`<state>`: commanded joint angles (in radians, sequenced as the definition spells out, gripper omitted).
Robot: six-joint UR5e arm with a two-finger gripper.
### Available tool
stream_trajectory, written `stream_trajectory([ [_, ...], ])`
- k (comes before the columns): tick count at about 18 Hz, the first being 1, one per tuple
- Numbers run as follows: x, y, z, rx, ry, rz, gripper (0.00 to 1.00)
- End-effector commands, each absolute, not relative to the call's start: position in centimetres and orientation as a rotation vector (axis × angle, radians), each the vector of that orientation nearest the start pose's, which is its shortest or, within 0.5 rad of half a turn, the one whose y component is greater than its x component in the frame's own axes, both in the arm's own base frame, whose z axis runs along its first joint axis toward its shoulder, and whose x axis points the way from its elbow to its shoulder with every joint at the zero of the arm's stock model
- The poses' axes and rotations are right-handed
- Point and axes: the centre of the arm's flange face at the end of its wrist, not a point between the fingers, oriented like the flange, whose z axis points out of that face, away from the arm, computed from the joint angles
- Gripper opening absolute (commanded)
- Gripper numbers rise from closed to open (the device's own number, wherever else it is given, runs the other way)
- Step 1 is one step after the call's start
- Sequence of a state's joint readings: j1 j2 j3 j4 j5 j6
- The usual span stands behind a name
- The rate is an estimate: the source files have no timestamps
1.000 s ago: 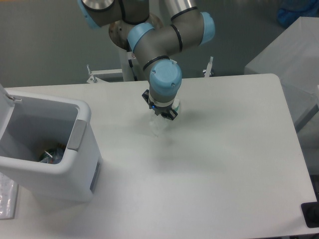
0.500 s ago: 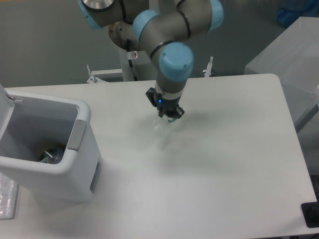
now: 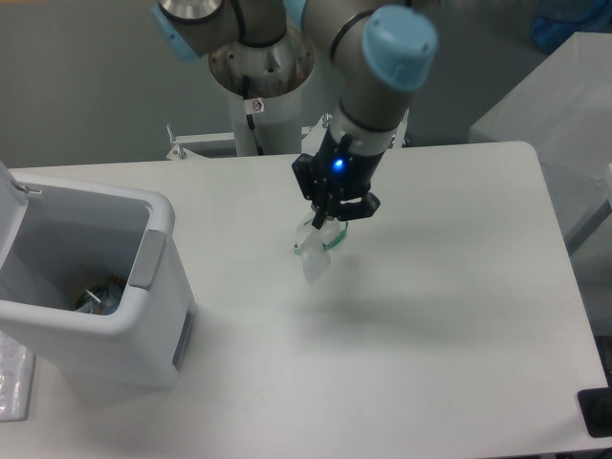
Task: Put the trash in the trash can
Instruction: 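Lift the wrapper and carry it over the trash bin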
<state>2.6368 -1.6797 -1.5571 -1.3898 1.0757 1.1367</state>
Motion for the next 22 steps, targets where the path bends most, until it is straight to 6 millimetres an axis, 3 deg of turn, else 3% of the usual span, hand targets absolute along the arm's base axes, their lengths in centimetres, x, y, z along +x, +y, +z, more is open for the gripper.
stream_trajectory([
  [6, -38.5, 43.4, 53.9, -2.393, -0.030, -0.274, 0.00],
  [12, -36.3, 44.4, 56.7, -2.219, -0.092, -0.416, 0.00],
  [16, -32.5, 46.0, 58.6, -2.169, -0.120, -0.519, 0.00],
  [22, -26.1, 50.5, 58.5, -2.182, -0.131, -0.642, 0.00],
])
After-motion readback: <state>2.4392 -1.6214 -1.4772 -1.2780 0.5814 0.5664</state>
